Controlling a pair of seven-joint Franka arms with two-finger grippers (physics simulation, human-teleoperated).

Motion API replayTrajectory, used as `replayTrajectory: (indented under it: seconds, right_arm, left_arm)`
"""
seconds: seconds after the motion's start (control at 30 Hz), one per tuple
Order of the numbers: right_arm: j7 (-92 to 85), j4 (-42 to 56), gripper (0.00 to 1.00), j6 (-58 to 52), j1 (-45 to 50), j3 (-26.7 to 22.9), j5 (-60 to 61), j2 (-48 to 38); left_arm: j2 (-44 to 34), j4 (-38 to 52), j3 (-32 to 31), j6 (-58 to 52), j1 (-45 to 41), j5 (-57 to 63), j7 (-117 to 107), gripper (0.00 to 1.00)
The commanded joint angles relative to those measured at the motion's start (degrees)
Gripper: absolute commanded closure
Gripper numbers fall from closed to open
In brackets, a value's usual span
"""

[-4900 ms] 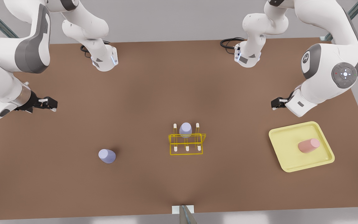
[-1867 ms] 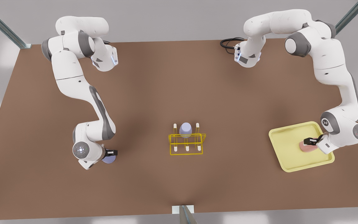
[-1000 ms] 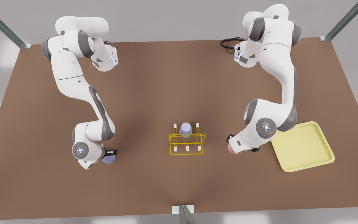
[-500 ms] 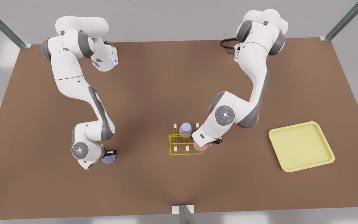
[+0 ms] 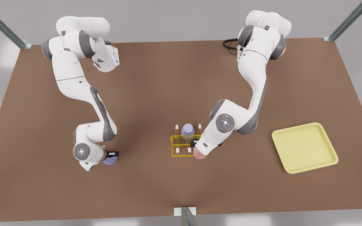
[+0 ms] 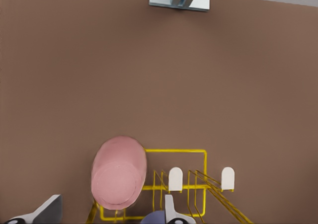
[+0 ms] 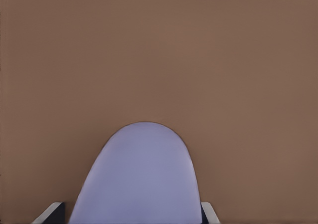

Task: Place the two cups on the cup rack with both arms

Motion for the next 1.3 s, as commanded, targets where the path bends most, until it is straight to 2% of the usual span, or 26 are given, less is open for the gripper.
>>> replayTrajectory:
  seconds: [0.0, 0.03, 0.07, 0.13, 0.23, 0.3, 0.4, 0.47, 0.67, 0.97, 1.03, 1.1, 1.2, 1.27]
  right_arm:
    - [-0.4, 0.0, 0.0, 0.0, -0.1, 0.0, 0.0, -0.1]
    - [-0.4, -0.1, 0.0, 0.1, -0.2, 0.0, 0.0, -0.1]
    - [-0.4, -0.1, 0.0, 0.1, -0.2, 0.0, 0.0, -0.1]
    - [-0.5, -0.2, 0.0, 0.1, -0.4, 0.0, -0.1, -0.1]
    - [-1.2, -0.2, 0.0, 0.1, -0.5, 0.0, 0.2, -0.1]
    - [-1.3, -0.2, 0.0, 0.1, -0.5, 0.0, 0.3, -0.1]
    - [-1.2, -0.1, 0.02, 0.1, -0.5, 0.0, 0.2, -0.1]
    - [-1.2, 0.0, 0.12, 0.1, -0.5, 0.0, 0.3, -0.1]
    - [-1.2, 0.1, 0.22, 0.0, -1.1, 0.0, 0.1, -0.2]
    - [-1.1, 0.5, 0.22, -0.2, -0.1, 0.5, 0.0, -2.1]
    - [-1.1, 0.8, 0.22, -0.3, 0.2, 3.0, -0.1, -3.8]
    - [-1.3, 1.9, 0.22, -0.3, 1.2, 3.0, -0.1, -4.3]
    - [-0.4, 3.3, 0.21, -0.3, 1.7, 7.5, -0.3, -5.9]
    - [-0.7, 4.7, 0.21, -0.3, 2.6, 8.4, -0.3, -6.6]
  left_arm:
    - [-0.3, 0.1, 0.0, -0.2, 0.2, 0.1, -9.3, 0.0]
    - [-2.0, 0.2, 0.0, -4.7, 0.8, 0.1, -9.4, 0.0]
    - [-6.2, 0.2, 0.1, -13.8, 2.6, 0.2, -9.1, 0.0]
    - [-14.8, 0.2, 0.0, -31.9, 12.1, 1.6, 5.4, 0.0]
    - [-17.9, 0.3, 0.1, -39.9, 19.6, 7.7, 19.6, 0.0]
    - [-34.7, -22.2, 0.9, -29.6, 21.4, 9.5, 35.1, 0.0]
    - [-33.3, -20.7, 0.9, -32.4, 22.1, 7.3, 35.2, 0.0]
    - [-33.3, -20.6, 0.9, -32.4, 22.1, 6.8, 35.3, 0.0]
    - [-32.4, -20.7, 0.8, -34.0, 24.4, 5.1, 35.3, 0.0]
    - [-32.3, -20.7, 0.7, -34.4, 24.9, 5.2, 35.4, 0.0]
    - [-32.4, -20.7, 0.7, -34.5, 24.9, 5.2, 35.4, 0.0]
    - [-32.4, -20.7, 0.6, -34.9, 24.9, 5.2, 35.4, 0.0]
    - [-32.3, -20.1, 0.6, -35.2, 24.8, 4.5, 35.4, 0.0]
    - [-32.3, -19.7, 0.5, -35.1, 24.8, 4.4, 35.4, 0.0]
